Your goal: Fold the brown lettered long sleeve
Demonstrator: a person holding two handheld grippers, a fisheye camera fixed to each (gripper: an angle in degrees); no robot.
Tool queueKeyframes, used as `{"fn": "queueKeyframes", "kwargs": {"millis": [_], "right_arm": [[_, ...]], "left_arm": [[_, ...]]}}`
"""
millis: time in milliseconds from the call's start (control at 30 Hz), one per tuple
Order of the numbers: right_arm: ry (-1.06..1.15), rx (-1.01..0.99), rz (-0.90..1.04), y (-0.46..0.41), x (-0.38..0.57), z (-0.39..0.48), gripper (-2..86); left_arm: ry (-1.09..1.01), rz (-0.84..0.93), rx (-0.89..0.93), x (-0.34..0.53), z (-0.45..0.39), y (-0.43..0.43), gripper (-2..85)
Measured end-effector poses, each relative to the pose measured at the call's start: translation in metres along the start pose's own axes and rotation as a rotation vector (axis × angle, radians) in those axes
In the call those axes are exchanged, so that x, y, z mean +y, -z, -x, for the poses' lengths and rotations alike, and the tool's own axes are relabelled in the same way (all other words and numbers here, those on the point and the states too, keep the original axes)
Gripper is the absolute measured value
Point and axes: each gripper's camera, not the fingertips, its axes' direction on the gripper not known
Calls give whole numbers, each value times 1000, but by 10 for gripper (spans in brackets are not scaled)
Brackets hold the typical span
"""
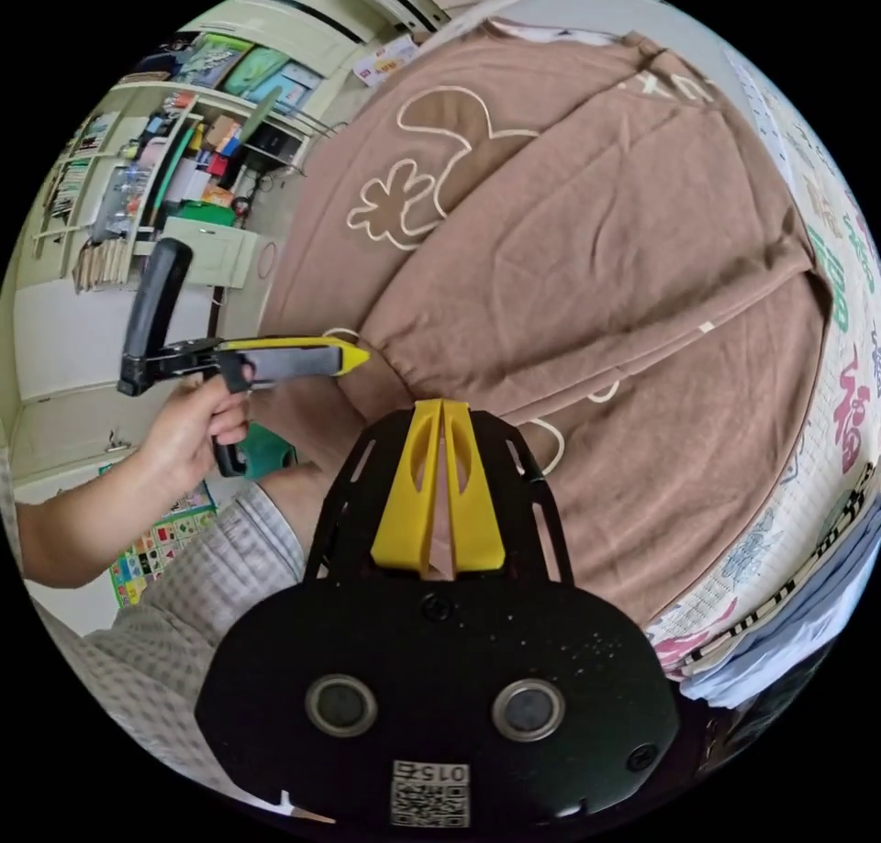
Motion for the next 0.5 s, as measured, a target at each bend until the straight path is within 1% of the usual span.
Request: {"fn": "queueKeyframes", "kwargs": {"millis": [33, 67, 100, 167, 200, 267, 300, 333, 367, 400, 467, 500], "right_arm": [[-18, 11, 28, 4, 0, 3, -5], [-25, 10, 24, 11, 0, 4, -5], [-50, 24, 47, 24, 0, 8, -5], [-83, 58, 73, 46, 1, 15, -5], [-104, 75, 83, 62, 0, 21, -4], [-136, 103, 87, 88, -3, 32, -3], [-148, 118, 76, 106, -7, 42, -3], [-159, 130, 64, 122, -14, 53, -2], [-165, 133, 58, 129, -19, 59, -2], [-177, 137, 48, 141, -29, 72, -1], [-196, 126, 31, 153, -48, 92, 0], [-209, 101, 30, 157, -62, 105, 1]], "left_arm": [[22, 26, 76, 2, 19, 9, 58], [34, -6, 176, 5, 39, 28, 57], [36, -40, 225, 7, 50, 40, 56], [101, -184, 369, 12, 110, 97, 58], [133, -228, 400, 13, 130, 112, 59], [327, -399, 509, 23, 226, 161, 70], [385, -431, 529, 26, 253, 170, 72], [501, -473, 557, 31, 303, 183, 78], [613, -487, 581, 33, 352, 192, 81], [649, -500, 590, 33, 375, 196, 83], [786, -536, 661, 28, 455, 197, 91], [818, -538, 693, 26, 474, 194, 94]]}}
